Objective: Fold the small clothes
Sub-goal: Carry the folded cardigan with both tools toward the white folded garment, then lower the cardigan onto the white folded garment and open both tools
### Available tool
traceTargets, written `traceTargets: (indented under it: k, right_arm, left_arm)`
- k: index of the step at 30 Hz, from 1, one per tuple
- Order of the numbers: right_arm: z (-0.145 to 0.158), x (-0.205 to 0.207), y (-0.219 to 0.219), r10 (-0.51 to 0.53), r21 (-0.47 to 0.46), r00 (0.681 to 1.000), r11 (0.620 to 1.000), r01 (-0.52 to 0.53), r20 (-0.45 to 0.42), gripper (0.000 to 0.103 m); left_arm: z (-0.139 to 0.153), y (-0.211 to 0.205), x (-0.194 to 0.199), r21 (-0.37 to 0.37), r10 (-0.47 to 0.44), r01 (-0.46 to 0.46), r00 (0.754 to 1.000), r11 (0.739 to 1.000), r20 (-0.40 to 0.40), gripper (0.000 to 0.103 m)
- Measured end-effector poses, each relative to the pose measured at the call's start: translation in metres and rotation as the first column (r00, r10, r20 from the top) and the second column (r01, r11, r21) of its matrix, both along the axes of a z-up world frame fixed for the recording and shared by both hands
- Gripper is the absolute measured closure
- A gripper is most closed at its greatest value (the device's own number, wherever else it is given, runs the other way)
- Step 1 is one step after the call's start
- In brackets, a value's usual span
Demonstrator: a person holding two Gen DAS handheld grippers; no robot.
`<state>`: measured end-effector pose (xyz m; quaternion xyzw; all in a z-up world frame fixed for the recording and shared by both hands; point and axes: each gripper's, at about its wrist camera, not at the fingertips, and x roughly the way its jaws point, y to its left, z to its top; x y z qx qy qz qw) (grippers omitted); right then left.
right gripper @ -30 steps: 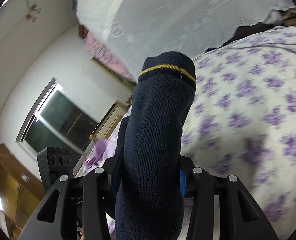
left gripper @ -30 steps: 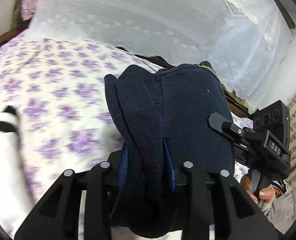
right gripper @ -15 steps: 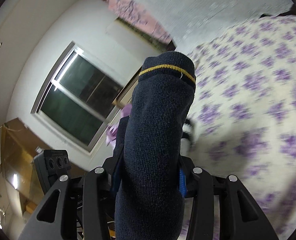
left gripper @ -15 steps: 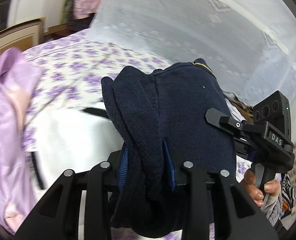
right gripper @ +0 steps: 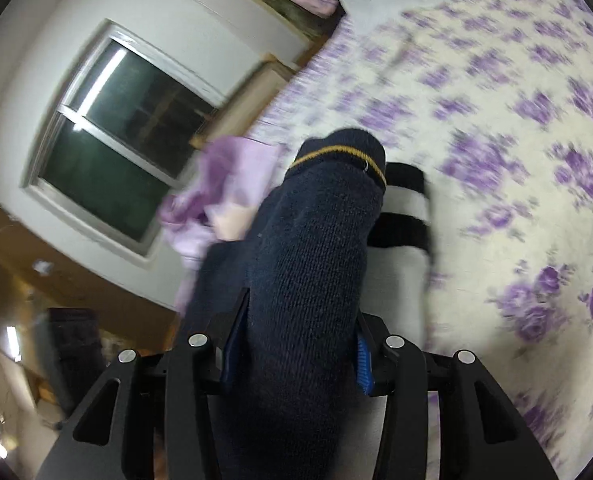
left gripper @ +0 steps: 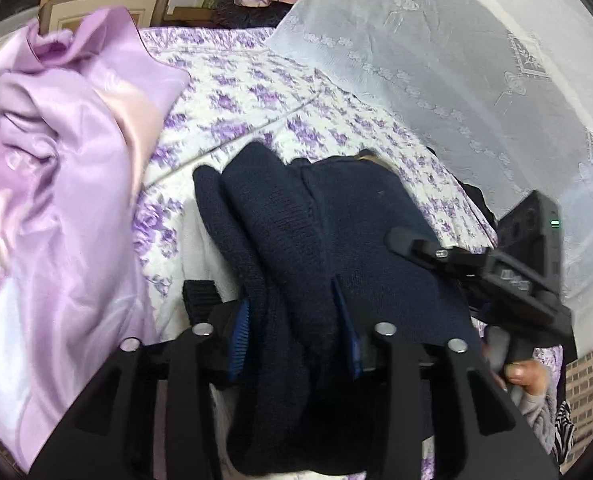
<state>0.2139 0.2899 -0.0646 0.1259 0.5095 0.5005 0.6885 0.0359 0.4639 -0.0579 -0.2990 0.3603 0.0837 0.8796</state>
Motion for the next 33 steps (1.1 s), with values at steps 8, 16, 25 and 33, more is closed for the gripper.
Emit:
traceTargets:
  k: [8,16,25,33]
  right_arm:
    - [-0.006,0.003,-0.007,-0.044,-0.055,0.997,0.997,0.048,0.07,0.038]
    - [0.029,-0.034,-0.052,-0.113,-0.052,0.938,0.989,0.137,0.327,0.034]
    - [0.043,-0.073,-0.102,-0.095,-0.051,0.892,0.99,0.13,0.441,0.024]
    - [0.052,-0.091,-0.129,-0.064,-0.056,0.863,0.993,0.106,0.501,0.014]
  left_arm:
    - [-0.001,-0.027,0.013,0.149,0.069,-0.065,0.997,0.987,-0.022,0.047]
    - [0.02,-0.074,-0.008,0.427,0.232,-0.184,0.971,0.886,-0.061,0.031]
    - [0.055,-0.12,-0.032,0.503,0.312,-0.274,0.95,0.82,0.009,0.02]
    - [0.077,-0.161,-0.041,0.551,0.366,-0.325,0.93,0.768,0.038,0.009]
